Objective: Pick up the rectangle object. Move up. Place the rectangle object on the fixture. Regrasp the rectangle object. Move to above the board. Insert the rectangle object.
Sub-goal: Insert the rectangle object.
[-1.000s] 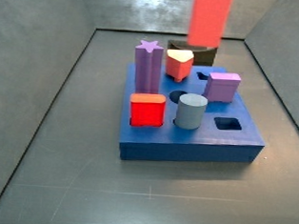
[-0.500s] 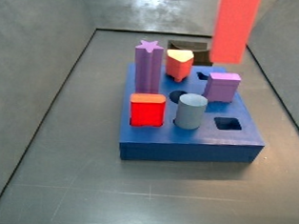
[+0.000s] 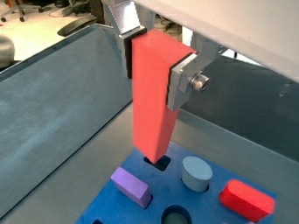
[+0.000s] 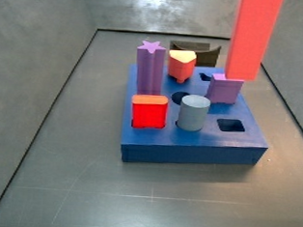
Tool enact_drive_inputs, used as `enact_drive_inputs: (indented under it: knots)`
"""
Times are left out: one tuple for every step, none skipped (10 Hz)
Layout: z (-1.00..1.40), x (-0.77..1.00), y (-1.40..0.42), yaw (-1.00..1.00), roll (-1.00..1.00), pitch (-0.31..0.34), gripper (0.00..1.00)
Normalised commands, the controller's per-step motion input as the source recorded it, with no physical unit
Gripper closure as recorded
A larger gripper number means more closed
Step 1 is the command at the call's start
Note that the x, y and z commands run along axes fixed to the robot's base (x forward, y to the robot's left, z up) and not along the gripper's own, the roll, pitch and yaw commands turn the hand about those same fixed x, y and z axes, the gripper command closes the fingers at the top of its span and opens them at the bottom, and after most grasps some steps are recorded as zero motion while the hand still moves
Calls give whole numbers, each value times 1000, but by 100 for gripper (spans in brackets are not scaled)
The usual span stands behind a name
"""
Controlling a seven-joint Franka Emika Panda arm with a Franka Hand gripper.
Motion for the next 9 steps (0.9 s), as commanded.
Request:
enact_drive_inputs:
  knots:
    - [-371,820,-526,0,353,0,100]
    - [-389,757,-371,186,219,0,100]
    - [-343,640,-49,460,11,0,100]
    - [-280,563,0,600,0,0,100]
    - [-300,503,0,686,-17,0,100]
    - [-286,500,0,703,-23,0,100]
    - [-314,526,0,646,0,0,100]
    - [-337,497,-131,583,39,0,100]
    - [-623,346,-309,357,230,0,100]
